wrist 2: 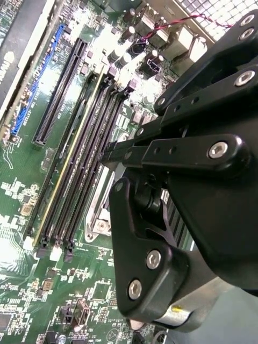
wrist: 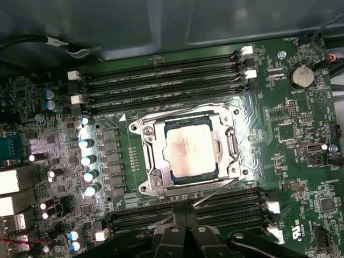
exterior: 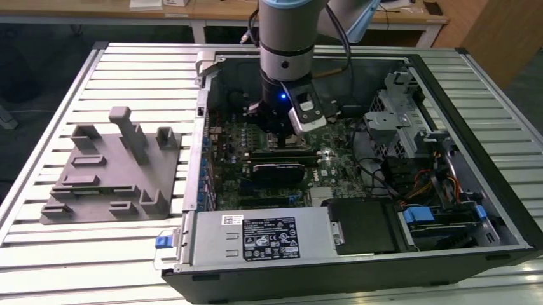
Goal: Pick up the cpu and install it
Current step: 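Install the second cpu locking lever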
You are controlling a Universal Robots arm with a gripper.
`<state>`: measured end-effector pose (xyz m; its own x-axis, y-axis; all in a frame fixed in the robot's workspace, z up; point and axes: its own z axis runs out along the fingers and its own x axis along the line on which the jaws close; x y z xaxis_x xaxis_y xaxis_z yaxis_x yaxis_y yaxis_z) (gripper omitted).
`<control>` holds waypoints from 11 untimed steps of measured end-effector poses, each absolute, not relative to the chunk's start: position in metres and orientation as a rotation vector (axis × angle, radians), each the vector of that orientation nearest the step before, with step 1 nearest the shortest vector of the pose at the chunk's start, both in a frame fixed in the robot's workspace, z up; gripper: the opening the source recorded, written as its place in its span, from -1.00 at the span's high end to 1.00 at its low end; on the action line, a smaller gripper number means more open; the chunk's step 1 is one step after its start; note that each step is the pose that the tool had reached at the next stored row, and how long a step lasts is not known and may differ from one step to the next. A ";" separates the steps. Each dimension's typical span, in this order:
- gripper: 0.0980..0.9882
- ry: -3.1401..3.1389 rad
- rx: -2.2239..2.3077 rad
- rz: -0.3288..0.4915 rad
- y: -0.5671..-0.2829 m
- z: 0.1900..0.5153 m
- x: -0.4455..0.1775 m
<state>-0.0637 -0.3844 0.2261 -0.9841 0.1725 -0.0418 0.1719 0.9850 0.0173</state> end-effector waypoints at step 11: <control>0.98 3.090 0.252 0.064 -0.391 0.220 -0.068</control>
<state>-0.0685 -0.3906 0.2196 -0.9860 0.1625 -0.0372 0.1608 0.9860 0.0447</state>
